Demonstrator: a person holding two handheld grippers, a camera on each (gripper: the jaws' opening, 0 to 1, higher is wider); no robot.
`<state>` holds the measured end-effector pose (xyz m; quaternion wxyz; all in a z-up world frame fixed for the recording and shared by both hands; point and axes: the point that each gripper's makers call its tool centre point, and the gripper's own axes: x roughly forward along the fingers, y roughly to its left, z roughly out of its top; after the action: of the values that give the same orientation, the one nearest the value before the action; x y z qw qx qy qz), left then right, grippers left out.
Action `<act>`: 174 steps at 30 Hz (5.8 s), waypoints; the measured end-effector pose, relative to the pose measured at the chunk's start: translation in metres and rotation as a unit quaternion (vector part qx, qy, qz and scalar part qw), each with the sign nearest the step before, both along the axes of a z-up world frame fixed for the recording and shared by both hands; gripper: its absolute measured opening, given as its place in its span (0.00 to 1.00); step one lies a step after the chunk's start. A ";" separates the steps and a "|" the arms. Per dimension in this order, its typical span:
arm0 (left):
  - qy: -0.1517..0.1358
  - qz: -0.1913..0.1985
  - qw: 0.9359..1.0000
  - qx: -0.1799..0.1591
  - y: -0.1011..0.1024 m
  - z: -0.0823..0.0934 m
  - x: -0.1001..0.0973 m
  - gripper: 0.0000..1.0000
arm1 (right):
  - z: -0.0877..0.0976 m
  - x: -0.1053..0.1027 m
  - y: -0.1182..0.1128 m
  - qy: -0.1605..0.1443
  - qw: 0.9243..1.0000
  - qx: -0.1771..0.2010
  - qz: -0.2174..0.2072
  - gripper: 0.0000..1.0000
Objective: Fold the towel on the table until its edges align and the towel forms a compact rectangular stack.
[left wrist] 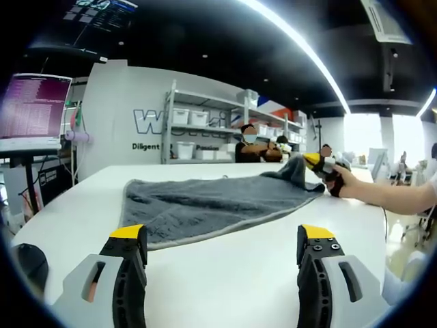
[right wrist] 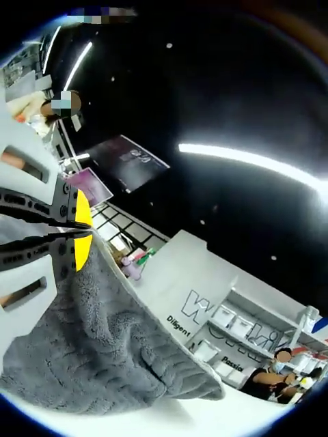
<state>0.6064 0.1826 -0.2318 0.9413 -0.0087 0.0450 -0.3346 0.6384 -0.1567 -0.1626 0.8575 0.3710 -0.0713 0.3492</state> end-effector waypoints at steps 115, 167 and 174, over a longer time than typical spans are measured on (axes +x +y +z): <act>-0.001 -0.001 1.000 0.012 -0.002 -0.003 -0.003 0.85 | -0.020 0.014 0.200 0.036 0.994 -0.075 0.076 0.00; 0.003 0.001 1.000 0.017 0.000 -0.006 -0.001 0.83 | -0.059 0.002 0.238 0.008 0.957 -0.279 0.073 0.19; 0.005 0.007 1.000 0.014 0.002 -0.006 0.002 0.82 | -0.061 -0.004 0.232 0.012 0.957 -0.280 0.074 0.22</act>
<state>0.6080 0.1849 -0.2379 0.9435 0.0026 0.0546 -0.3268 0.6341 0.0753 -0.2234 0.8996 0.1249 0.0671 0.4131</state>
